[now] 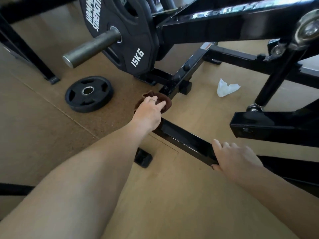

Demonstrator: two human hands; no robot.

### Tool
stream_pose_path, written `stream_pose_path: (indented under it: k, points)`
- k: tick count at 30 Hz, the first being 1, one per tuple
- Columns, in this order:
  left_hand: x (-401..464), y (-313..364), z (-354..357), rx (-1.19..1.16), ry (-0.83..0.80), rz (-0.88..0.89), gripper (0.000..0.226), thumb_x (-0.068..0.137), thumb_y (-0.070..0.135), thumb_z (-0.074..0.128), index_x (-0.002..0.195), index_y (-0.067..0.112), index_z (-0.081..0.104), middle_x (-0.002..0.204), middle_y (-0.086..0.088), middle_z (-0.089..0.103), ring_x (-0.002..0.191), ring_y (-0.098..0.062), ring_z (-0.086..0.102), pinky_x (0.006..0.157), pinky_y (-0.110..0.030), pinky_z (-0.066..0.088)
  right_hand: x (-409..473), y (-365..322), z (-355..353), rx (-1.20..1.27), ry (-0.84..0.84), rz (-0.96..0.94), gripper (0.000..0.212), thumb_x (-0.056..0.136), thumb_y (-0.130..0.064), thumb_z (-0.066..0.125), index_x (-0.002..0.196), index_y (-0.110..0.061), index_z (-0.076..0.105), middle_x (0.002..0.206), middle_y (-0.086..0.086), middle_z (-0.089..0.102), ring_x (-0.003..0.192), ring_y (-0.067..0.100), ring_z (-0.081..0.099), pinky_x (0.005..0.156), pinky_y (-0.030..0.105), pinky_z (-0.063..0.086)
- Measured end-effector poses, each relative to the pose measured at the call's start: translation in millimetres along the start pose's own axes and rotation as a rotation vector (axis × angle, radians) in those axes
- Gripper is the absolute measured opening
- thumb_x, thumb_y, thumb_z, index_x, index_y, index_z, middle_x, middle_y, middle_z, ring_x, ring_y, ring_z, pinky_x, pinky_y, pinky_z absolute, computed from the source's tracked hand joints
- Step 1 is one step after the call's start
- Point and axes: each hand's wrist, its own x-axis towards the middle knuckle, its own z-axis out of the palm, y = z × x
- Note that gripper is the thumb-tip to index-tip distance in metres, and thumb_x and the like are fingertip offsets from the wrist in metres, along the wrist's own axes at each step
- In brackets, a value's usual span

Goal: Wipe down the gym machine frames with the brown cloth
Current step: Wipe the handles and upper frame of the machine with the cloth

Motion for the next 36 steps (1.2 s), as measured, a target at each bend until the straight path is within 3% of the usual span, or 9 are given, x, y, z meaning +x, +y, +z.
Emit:
stream_pose_path:
  k: [5, 11, 14, 21, 26, 31, 36]
  points:
    - [50, 13, -8, -0.055, -0.054, -0.026, 0.051, 0.107, 0.016, 0.039, 0.157, 0.027, 0.037, 0.168, -0.008, 0.02, 0.155, -0.029, 0.013, 0.126, -0.048, 0.02, 4, 0, 7, -0.016, -0.012, 0.038, 0.052, 0.102, -0.057, 0.048, 0.136, -0.022, 0.029, 0.107, -0.004, 0.056, 0.091, 0.016, 0.053, 0.064, 0.029, 0.04]
    - [-21, -10, 5, -0.129, 0.106, 0.054, 0.044, 0.104, 0.016, 0.048, 0.147, 0.019, 0.055, 0.158, -0.009, 0.04, 0.149, -0.025, 0.029, 0.125, -0.038, 0.022, 1, -6, 4, -0.012, -0.007, 0.094, 0.059, 0.097, -0.066, 0.049, 0.132, -0.021, 0.031, 0.102, -0.005, 0.056, 0.091, 0.016, 0.057, 0.063, 0.029, 0.038]
    - [-29, -18, 9, -0.104, 0.096, 0.052, 0.044, 0.104, 0.022, 0.047, 0.148, 0.022, 0.053, 0.159, -0.009, 0.04, 0.149, -0.025, 0.029, 0.126, -0.041, 0.022, -1, -11, 4, 0.01, 0.008, 0.118, 0.062, 0.097, -0.067, 0.049, 0.133, -0.02, 0.032, 0.101, -0.005, 0.058, 0.091, 0.016, 0.061, 0.063, 0.03, 0.037]
    - [68, 22, 4, -0.037, -0.045, 0.055, 0.051, 0.107, 0.029, 0.038, 0.158, 0.026, 0.036, 0.168, -0.01, 0.021, 0.154, -0.03, 0.014, 0.127, -0.047, 0.014, -1, -9, 8, 0.028, 0.039, 0.094, 0.053, 0.102, -0.06, 0.045, 0.133, -0.019, 0.031, 0.096, -0.005, 0.053, 0.085, 0.016, 0.058, 0.061, 0.03, 0.035]
    - [110, 32, 0, -0.031, -0.068, 0.068, 0.05, 0.108, 0.029, 0.037, 0.158, 0.028, 0.035, 0.168, -0.009, 0.022, 0.155, -0.03, 0.014, 0.126, -0.048, 0.018, 1, -7, 11, 0.022, 0.038, 0.083, 0.052, 0.102, -0.062, 0.043, 0.13, -0.02, 0.03, 0.09, -0.006, 0.044, 0.079, 0.016, 0.053, 0.059, 0.03, 0.034]
    - [82, 15, -1, -0.137, 0.003, 0.083, 0.045, 0.107, 0.022, 0.045, 0.151, 0.023, 0.048, 0.163, -0.006, 0.033, 0.153, -0.025, 0.021, 0.126, -0.042, 0.021, 1, -6, 9, 0.006, 0.04, 0.089, 0.052, 0.101, -0.062, 0.045, 0.13, -0.021, 0.031, 0.091, -0.006, 0.047, 0.088, 0.014, 0.062, 0.059, 0.03, 0.033]
    - [-11, -16, -4, -0.215, 0.07, 0.039, 0.043, 0.104, 0.016, 0.05, 0.147, 0.022, 0.055, 0.159, -0.004, 0.039, 0.15, -0.022, 0.027, 0.125, -0.035, 0.019, -1, -6, 3, 0.027, 0.039, 0.086, 0.054, 0.101, -0.061, 0.047, 0.133, -0.02, 0.031, 0.106, -0.004, 0.061, 0.093, 0.015, 0.065, 0.062, 0.029, 0.04]
